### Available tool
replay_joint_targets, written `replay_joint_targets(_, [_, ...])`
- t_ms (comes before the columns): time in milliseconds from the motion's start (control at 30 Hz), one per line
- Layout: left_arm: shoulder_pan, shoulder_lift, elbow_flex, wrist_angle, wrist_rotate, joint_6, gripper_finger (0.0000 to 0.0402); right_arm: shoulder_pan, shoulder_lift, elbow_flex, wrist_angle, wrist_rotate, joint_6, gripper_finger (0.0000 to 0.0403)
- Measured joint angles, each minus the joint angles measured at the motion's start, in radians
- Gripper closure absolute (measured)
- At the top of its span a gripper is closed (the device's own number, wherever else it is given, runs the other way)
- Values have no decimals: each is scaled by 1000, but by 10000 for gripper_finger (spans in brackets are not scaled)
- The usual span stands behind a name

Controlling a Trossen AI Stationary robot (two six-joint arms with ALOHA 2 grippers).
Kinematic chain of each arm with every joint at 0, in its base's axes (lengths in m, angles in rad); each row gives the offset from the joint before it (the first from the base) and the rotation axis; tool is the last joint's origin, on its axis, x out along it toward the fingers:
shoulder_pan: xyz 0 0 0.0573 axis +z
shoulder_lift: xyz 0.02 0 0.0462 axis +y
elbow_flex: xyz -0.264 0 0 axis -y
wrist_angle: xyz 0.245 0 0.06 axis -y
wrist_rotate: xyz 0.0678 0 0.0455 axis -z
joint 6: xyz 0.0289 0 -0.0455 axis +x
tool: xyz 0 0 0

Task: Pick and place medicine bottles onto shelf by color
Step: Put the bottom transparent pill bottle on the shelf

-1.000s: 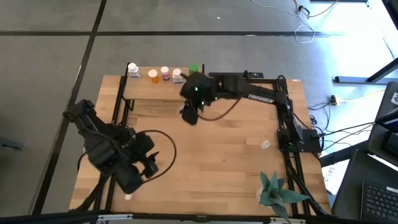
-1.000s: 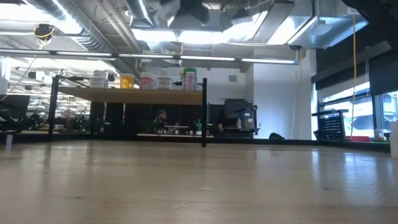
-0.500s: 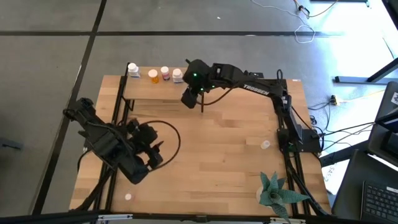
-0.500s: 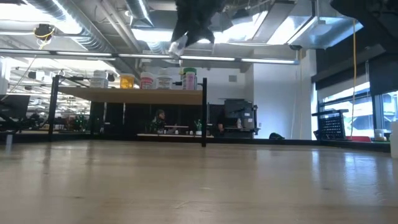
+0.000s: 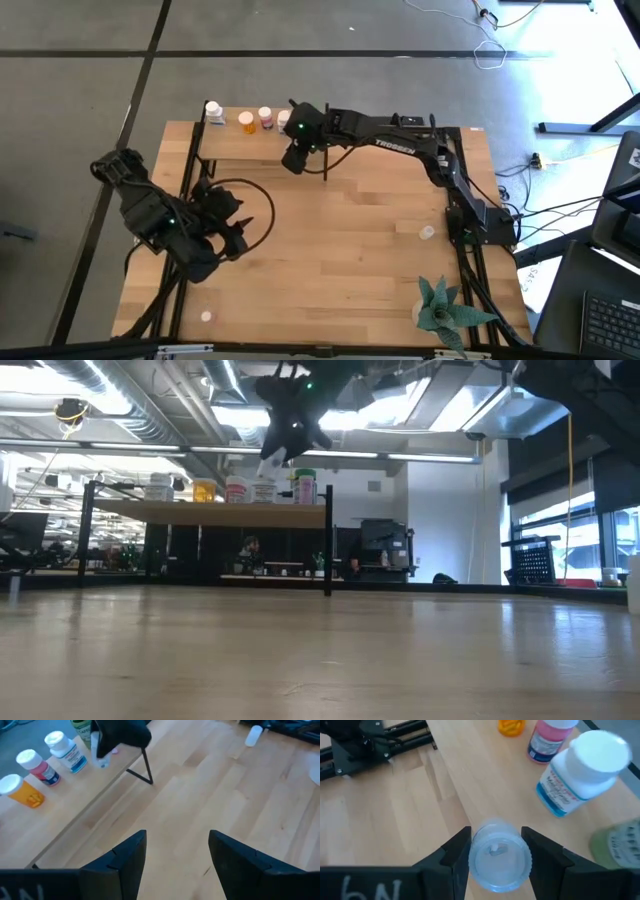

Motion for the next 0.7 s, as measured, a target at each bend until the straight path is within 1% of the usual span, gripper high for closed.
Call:
replay_joint_targets(200, [2,0,0,0,0,25,193,-7,25,0,4,1,-2,244])
replay_joint_targets(367, [2,0,0,0,0,27,193,-8,25,0,4,58,-2,244])
replay_joint_targets(700, [1,1,0,0,0,29,193,-12,44,0,-27,53,-2,244])
